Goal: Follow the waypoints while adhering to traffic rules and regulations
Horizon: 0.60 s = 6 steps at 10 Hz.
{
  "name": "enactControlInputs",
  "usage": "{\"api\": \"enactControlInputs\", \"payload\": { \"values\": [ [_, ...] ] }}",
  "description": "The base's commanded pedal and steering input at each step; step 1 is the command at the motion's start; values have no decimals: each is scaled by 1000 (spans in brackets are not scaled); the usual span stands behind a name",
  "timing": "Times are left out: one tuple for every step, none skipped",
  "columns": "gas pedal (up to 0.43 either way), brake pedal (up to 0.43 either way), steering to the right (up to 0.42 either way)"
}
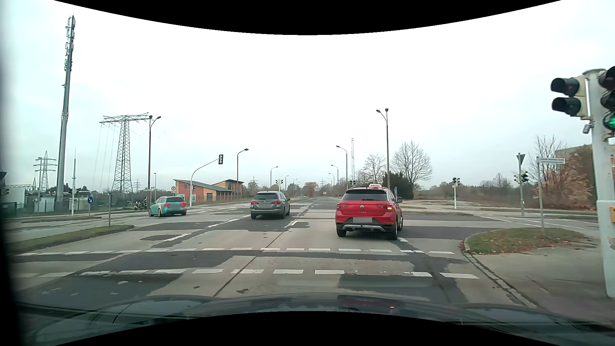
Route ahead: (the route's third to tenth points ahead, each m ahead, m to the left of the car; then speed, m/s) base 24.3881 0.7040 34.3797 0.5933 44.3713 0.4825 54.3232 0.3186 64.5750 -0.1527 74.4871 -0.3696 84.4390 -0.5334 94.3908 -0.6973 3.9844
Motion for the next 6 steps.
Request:
{"api": "enactControlInputs", "payload": {
  "values": [
    [280, 0, 2],
    [299, 0, 2],
    [311, 0, 2],
    [311, 0, 2],
    [311, 0, 2],
    [311, 0, 2]
  ]
}}
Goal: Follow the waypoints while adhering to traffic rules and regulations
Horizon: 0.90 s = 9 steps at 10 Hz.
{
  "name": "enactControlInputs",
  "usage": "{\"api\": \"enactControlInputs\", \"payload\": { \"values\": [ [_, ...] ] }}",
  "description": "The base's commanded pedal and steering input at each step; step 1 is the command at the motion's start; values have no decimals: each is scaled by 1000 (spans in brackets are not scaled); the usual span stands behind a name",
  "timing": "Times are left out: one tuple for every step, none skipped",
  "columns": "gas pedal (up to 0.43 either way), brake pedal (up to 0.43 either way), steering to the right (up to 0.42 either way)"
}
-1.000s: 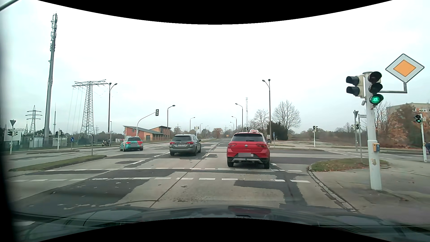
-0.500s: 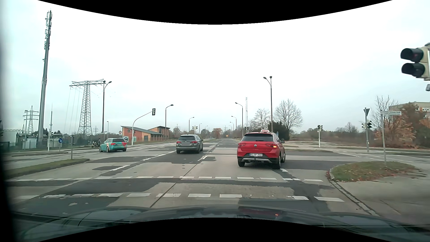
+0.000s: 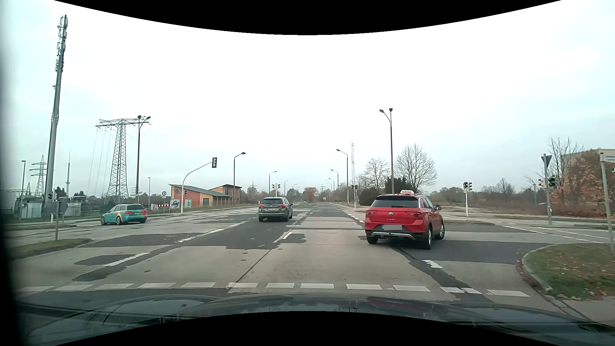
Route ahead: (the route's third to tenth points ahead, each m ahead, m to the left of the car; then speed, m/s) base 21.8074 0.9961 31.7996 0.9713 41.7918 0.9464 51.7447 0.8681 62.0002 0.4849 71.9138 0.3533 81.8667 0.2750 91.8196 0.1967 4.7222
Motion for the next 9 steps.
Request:
{"api": "enactControlInputs", "payload": {
  "values": [
    [311, 0, 2],
    [319, 0, 2],
    [319, 0, 2],
    [319, 0, 1],
    [319, 0, 1],
    [319, 0, 1],
    [331, 0, 0],
    [331, 0, 0],
    [331, 0, 0]
  ]
}}
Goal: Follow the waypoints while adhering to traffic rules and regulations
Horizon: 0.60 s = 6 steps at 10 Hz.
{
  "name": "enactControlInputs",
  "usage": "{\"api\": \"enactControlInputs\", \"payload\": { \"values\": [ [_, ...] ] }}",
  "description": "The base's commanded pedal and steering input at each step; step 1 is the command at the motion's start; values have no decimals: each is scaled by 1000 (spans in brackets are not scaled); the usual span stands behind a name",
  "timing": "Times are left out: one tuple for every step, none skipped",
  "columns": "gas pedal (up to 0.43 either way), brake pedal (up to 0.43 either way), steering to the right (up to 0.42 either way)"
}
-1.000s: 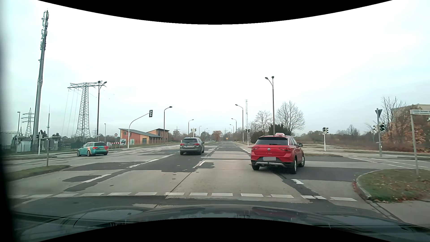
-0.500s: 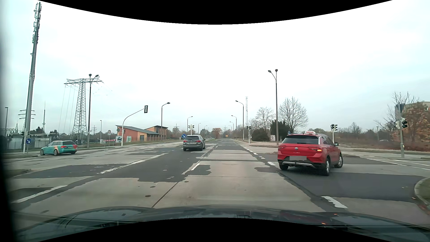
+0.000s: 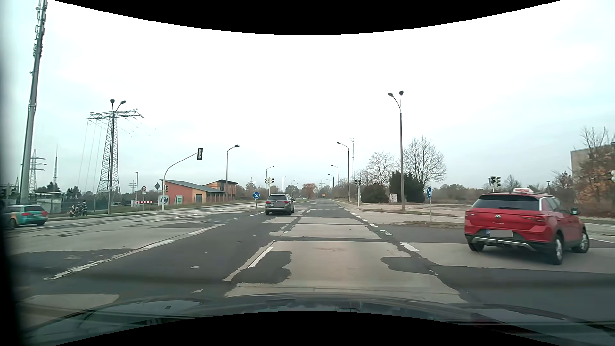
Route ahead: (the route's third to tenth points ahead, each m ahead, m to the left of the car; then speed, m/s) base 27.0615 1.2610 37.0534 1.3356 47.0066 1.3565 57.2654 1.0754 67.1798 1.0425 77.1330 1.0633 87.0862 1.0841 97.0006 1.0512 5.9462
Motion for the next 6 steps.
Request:
{"api": "enactControlInputs", "payload": {
  "values": [
    [331, 0, 0],
    [331, 0, 0],
    [331, 0, 0],
    [331, 0, 0],
    [331, 0, 0],
    [339, 0, 0]
  ]
}}
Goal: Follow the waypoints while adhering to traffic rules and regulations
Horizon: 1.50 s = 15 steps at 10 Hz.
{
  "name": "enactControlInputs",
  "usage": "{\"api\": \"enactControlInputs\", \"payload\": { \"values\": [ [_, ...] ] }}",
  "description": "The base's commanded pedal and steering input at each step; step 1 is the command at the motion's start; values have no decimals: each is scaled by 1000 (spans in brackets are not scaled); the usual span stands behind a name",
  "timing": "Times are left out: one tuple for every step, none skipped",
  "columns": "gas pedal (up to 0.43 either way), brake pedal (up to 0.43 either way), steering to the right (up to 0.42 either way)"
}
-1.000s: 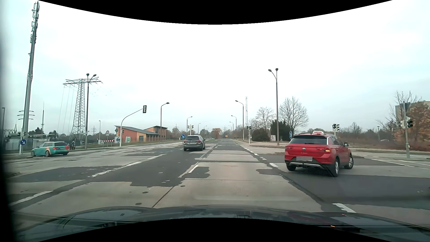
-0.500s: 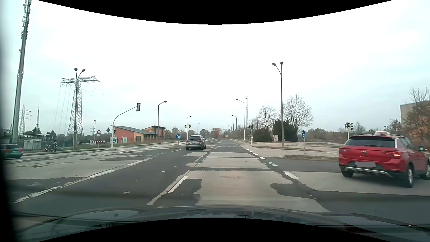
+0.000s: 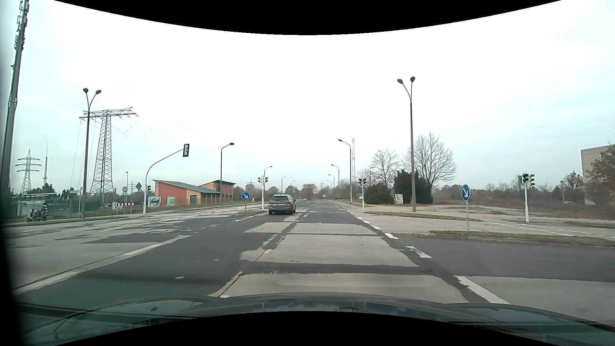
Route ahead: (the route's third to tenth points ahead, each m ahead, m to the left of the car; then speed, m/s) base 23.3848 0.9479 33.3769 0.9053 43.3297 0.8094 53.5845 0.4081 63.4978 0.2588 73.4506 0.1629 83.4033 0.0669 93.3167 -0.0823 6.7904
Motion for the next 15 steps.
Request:
{"api": "enactControlInputs", "payload": {
  "values": [
    [339, 0, 0],
    [339, 0, 0],
    [339, 0, 0],
    [350, 0, 0],
    [350, 0, 0],
    [350, 0, 0],
    [350, 0, 0],
    [350, 0, -1],
    [350, 0, -1],
    [350, 0, -1],
    [350, 0, -1],
    [350, 0, -1],
    [350, 0, -1],
    [350, 0, -1],
    [350, 0, -1]
  ]
}}
